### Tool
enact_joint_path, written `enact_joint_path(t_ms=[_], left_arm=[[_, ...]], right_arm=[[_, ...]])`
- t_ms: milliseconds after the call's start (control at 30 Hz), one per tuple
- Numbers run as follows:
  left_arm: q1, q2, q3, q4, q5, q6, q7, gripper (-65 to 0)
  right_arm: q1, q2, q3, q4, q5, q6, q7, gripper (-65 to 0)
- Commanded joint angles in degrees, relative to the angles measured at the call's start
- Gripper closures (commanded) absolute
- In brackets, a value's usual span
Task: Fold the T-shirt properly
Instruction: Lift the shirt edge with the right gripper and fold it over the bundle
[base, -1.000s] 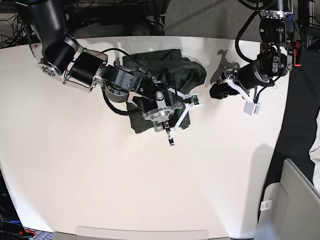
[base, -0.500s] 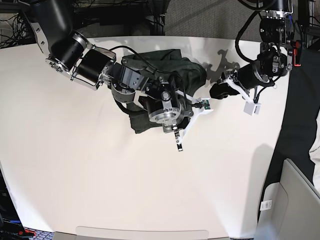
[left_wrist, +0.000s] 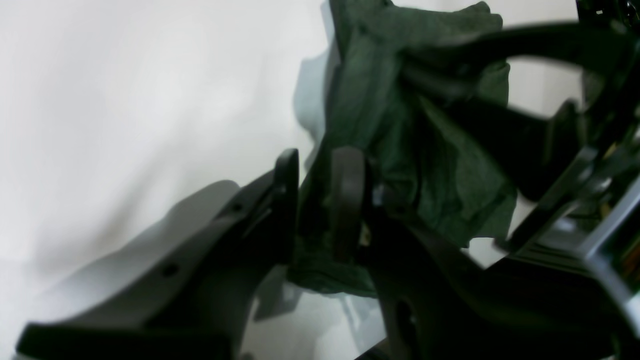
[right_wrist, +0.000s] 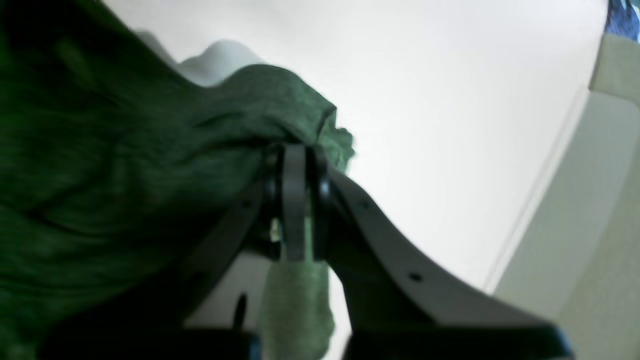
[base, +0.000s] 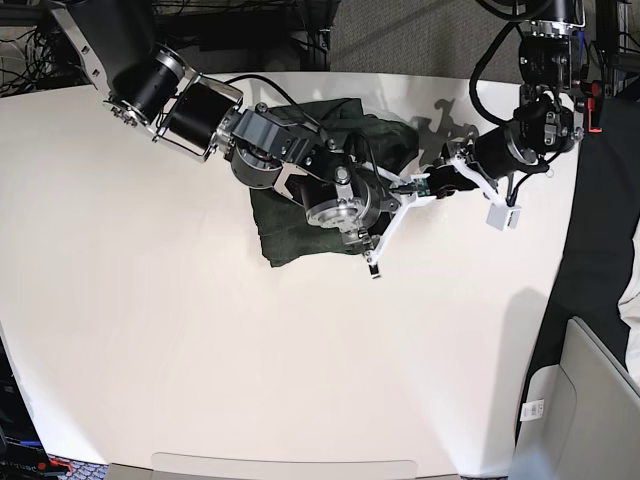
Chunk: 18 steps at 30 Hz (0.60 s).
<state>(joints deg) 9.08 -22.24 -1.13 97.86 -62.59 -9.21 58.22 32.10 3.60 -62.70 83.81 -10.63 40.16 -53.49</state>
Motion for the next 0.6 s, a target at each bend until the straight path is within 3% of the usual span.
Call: enact_joint_path(t_ms=[0, 433, 500, 567], left_arm=[[-0.4, -0.7, -0.1, 1.5, -1.1, -0.4, -0.8, -12.2], [0.5, -0.7, -0.6, 4.0, -1.0, -0.4, 0.1, -12.2], [0.6, -0.7, -0.6, 4.6, -1.0, -0.4, 0.5, -12.2], [1.0, -0.7, -0.6, 5.0, -0.9, -0.4, 0.5, -12.2]], right_arm=[[1.5, -1.0, 0.6, 1.1, -0.6, -0.2, 0.8, -0.6], [1.4, -3.5, 7.6, 2.7, -0.5, -0.2, 0.6, -1.2], [1.4, -3.2, 7.6, 2.7, -0.6, -0.2, 0.5, -6.1], [1.3, -3.2, 7.6, 2.6, -0.6, -0.2, -0.1, -15.5]])
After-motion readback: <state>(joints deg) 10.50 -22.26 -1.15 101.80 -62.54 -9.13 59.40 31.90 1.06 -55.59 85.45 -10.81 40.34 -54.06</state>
